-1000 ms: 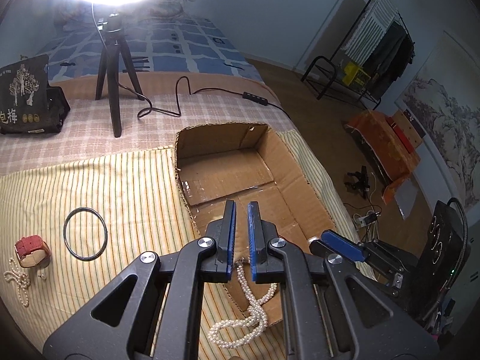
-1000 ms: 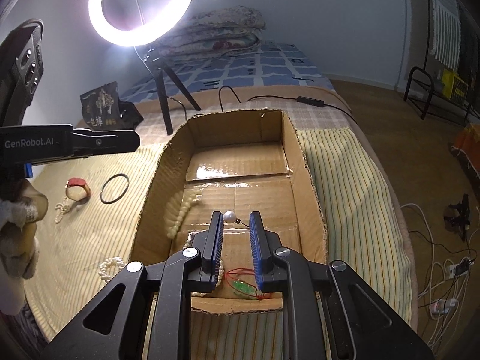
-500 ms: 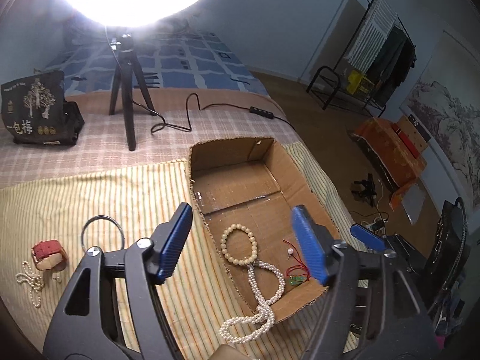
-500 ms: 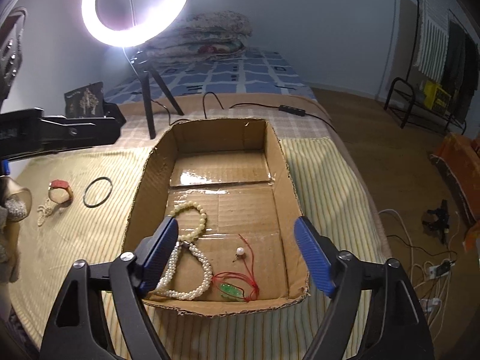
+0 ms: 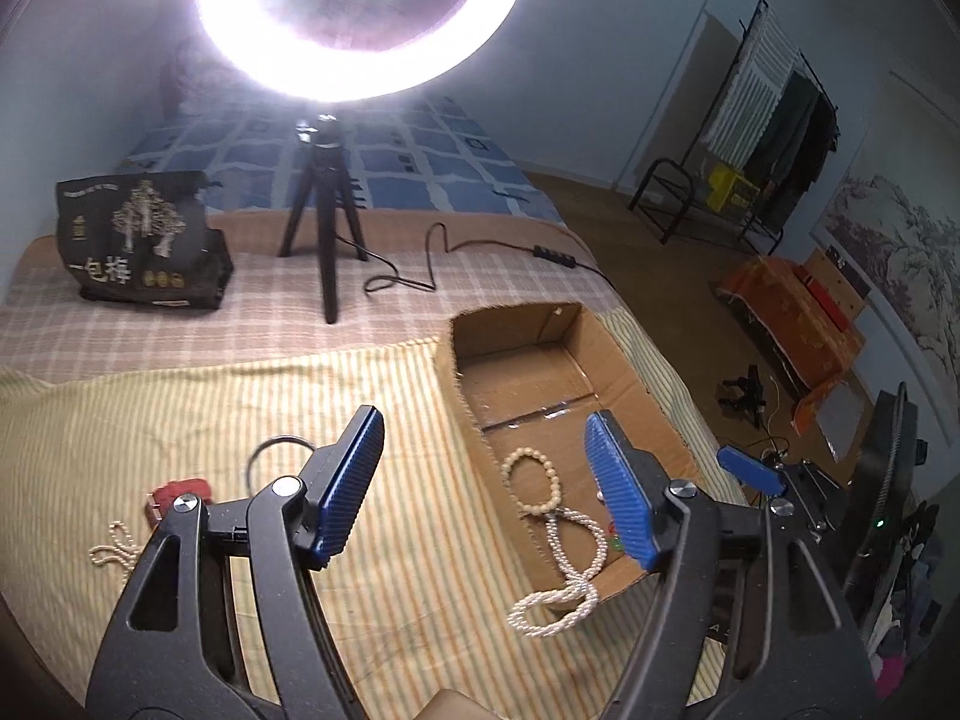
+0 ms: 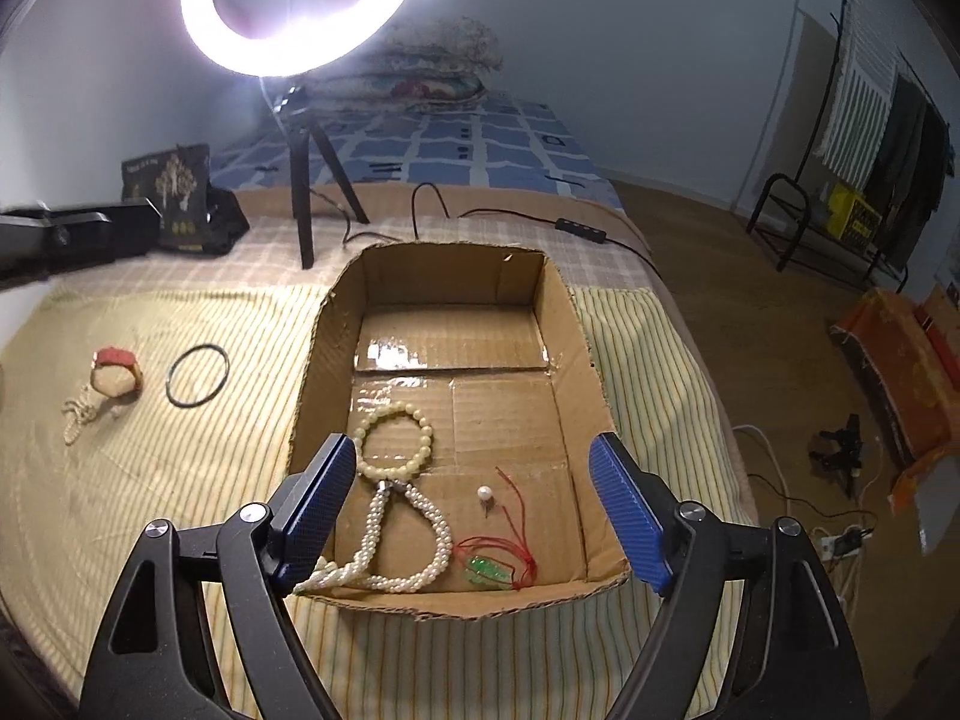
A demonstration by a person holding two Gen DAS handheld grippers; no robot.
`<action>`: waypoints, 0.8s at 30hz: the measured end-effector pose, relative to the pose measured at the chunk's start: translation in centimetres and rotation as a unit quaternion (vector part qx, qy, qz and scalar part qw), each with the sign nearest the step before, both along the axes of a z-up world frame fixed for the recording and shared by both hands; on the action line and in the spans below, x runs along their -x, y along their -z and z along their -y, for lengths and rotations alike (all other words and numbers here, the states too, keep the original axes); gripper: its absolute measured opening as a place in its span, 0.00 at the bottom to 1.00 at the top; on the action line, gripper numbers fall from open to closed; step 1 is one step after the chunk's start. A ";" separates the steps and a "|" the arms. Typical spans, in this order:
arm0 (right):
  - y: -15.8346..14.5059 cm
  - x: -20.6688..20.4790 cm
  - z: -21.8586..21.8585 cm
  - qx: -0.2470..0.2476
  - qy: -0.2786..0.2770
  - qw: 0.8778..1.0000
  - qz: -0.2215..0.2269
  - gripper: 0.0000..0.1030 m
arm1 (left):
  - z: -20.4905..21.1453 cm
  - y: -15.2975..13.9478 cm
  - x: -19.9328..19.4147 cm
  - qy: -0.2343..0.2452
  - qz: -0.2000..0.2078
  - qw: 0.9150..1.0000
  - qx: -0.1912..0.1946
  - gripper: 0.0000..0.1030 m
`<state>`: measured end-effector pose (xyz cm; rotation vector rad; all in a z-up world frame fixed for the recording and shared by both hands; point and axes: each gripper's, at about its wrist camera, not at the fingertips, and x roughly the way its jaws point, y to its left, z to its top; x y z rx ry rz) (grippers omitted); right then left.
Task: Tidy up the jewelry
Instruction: 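Open the right tool to drop the earring while the left tool releases the bracelet into the box, then move both tools back toward the red-strapped watch and black ring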
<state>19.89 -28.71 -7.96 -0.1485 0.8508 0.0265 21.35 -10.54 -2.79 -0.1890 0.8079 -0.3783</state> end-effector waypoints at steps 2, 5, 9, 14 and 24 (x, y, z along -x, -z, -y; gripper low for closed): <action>0.1 0.1 -0.8 0.009 -0.005 1.000 0.000 0.78 | -0.9 -0.2 0.3 -0.003 0.008 1.000 0.002 0.69; 0.0 0.1 -1.8 0.013 -0.012 1.000 0.000 0.78 | -2.6 -0.5 0.7 -0.008 0.015 1.000 -0.007 0.69; -0.2 0.0 -3.2 0.011 -0.019 1.000 0.002 0.78 | -5.0 -0.7 1.0 -0.021 0.018 1.000 -0.015 0.69; -0.4 -0.5 -5.1 0.009 -0.024 1.000 0.006 0.78 | -8.7 -0.9 1.4 -0.047 0.022 0.998 -0.029 0.69; -0.6 -1.2 -9.1 -0.021 -0.053 0.998 0.024 0.78 | -16.3 -0.3 2.1 -0.100 0.011 0.994 -0.031 0.69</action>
